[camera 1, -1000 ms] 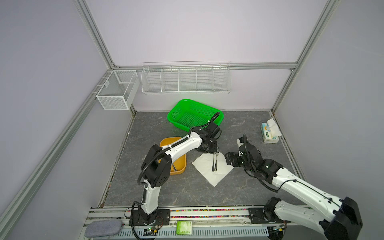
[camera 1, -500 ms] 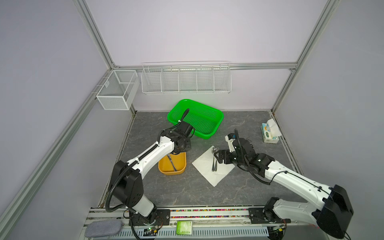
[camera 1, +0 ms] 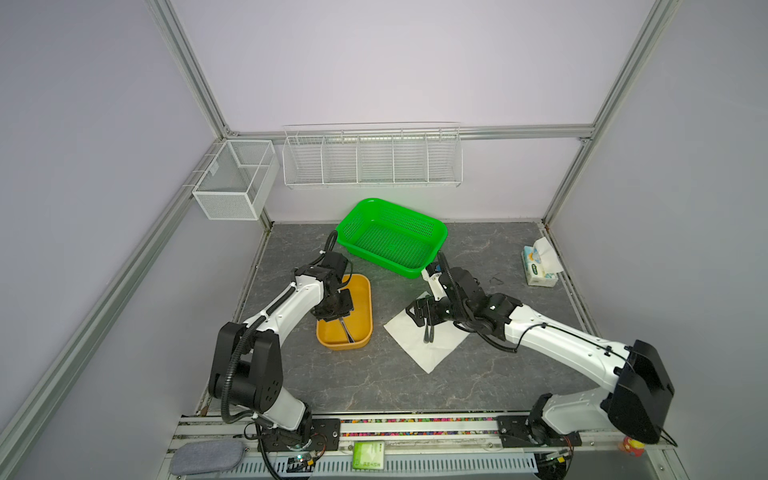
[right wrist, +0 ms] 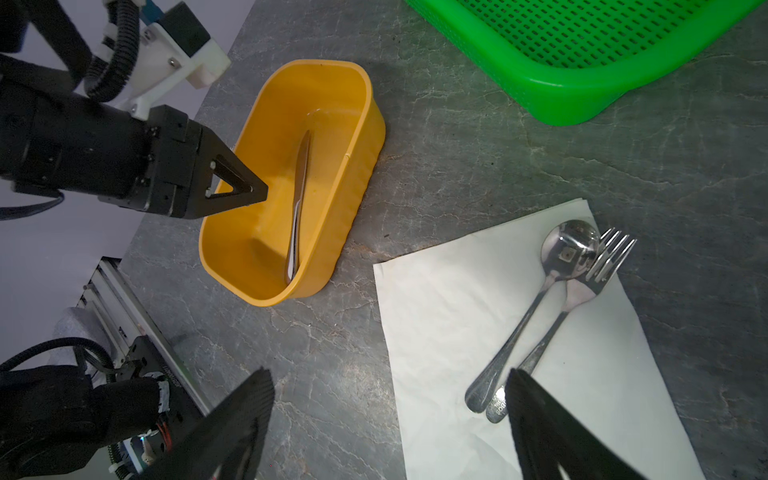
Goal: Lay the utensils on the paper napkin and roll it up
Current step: 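Open the left gripper and move it back over the knife in the tray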
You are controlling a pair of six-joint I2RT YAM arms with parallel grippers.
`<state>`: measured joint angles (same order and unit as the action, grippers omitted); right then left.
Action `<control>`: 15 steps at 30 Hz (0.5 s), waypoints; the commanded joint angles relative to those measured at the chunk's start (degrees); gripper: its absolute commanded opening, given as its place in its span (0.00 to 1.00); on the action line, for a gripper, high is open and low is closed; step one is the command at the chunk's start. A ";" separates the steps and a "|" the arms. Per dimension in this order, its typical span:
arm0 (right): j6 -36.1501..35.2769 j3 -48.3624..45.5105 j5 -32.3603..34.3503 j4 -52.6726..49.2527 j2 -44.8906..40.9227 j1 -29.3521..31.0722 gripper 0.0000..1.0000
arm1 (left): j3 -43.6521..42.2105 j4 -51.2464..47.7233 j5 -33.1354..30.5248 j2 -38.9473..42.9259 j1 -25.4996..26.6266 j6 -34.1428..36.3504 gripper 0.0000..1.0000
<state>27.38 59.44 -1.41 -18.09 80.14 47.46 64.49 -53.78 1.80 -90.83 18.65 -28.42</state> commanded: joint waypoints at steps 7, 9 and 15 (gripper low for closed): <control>-2.63 2.35 -0.84 -1.69 1.91 1.05 0.89 | 0.54 -1.52 2.15 -6.71 -0.29 1.73 0.30; -3.00 2.35 -0.88 -1.51 2.01 1.17 0.89 | 0.65 -1.19 1.64 -7.55 -0.42 1.71 0.30; -3.29 2.26 -1.05 -1.17 2.20 1.20 0.89 | 0.90 -0.03 1.49 -9.66 -0.74 2.14 0.31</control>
<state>25.28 60.45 -1.61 -18.70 81.67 48.23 64.49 -53.93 3.51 -99.18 18.37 -27.22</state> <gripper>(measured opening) 0.889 0.312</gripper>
